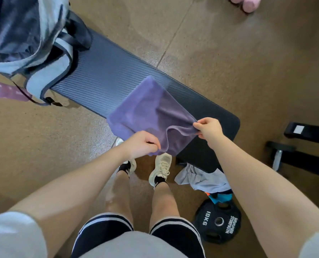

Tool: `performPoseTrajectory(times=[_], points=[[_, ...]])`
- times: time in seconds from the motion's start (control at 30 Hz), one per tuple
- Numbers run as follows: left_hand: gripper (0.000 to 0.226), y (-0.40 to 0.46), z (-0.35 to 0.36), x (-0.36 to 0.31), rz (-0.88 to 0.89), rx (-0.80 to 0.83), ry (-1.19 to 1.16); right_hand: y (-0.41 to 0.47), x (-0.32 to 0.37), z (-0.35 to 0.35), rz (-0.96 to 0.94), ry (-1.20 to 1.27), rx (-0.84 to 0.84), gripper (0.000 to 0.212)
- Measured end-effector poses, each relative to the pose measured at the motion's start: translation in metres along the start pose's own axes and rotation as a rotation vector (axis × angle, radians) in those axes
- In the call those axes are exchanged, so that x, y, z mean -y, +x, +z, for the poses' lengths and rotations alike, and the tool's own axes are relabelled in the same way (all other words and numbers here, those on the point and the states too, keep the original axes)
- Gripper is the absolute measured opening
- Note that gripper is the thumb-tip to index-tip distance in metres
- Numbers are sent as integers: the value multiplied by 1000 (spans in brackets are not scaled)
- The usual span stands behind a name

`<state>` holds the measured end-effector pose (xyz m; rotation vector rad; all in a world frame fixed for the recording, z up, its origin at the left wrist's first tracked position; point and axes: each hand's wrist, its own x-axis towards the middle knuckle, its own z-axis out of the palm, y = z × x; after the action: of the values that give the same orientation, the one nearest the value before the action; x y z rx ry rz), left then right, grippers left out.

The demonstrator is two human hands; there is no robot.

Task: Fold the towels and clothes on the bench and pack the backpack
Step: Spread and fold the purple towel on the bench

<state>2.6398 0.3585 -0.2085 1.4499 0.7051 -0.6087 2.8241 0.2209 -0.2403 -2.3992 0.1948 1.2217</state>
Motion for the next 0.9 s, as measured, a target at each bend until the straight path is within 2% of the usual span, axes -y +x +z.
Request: performPoseTrajectory(times=[0.07,0.2,0.27,0.37,0.43,0.5,0.6,0.7,0.8,0.9], points=[[28,11,14,15,-30,53,90,12,-15,4,-11,-38,-7,9],[29,39,26,41,-91,205,256,47,-37,18,-41,-106,-109,6],[33,60,22,49,-61,111,359,60,-47,23,-79,-148,-166,7],[22,97,4,45,88,-183,563,70,-56,27,-114,-203,-172,7],[32,121,-13,37,150,-344,677,72,-59,30,-134,-253,-166,6],[42,142,-29,25,185,-431,791,70,-59,33,-146,-332,-184,12],[48,165,-45,6,204,-437,1038,65,-56,39,-160,-434,-215,19],[46,180,-56,-3,200,-403,1234,66,-53,44,-150,-375,-210,17],[37,189,-62,-6,198,-437,1354,69,-51,43,-109,-295,-177,20],[28,190,-75,-12,99,-426,1403,68,-47,36,-93,-339,-152,15]])
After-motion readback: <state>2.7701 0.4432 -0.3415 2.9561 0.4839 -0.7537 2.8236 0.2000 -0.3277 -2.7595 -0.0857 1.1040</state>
